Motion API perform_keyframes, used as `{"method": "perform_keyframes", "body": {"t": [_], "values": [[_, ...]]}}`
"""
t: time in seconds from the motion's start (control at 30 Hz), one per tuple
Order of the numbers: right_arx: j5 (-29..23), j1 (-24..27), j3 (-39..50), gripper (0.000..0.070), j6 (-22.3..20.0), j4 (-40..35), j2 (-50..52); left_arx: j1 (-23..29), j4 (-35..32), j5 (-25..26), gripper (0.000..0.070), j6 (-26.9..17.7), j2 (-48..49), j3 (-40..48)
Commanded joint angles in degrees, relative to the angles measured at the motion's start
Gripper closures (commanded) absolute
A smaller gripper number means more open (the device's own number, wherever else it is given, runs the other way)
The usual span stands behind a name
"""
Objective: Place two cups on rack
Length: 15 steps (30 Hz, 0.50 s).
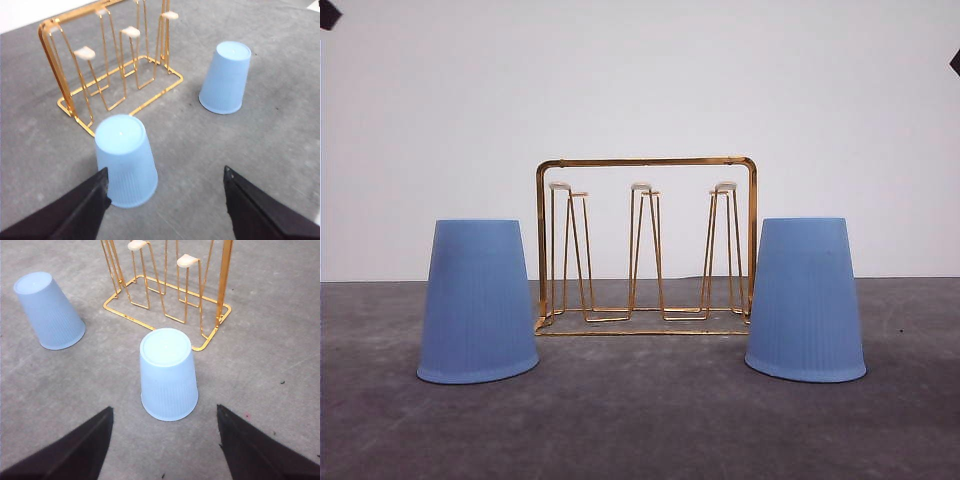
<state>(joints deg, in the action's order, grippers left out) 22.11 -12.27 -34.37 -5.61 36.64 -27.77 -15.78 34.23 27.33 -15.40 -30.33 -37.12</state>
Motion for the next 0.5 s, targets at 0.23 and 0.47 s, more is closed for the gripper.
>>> {"method": "perform_keyframes", "body": {"t": [0.23, 0.47], "values": [[-0.1, -0.2, -0.4, 0.0278, -0.5, -0.6, -0.2, -2.6, -16.3, -1.7, 0.0225, -0.1, -14.8, -0.9], [-1.0, -0.2, -0.4, 0.0279, -0.5, -0.6, -0.2, -5.0, -29.4, -3.9, 0.014, 1.4, -29.4, -0.9]]}}
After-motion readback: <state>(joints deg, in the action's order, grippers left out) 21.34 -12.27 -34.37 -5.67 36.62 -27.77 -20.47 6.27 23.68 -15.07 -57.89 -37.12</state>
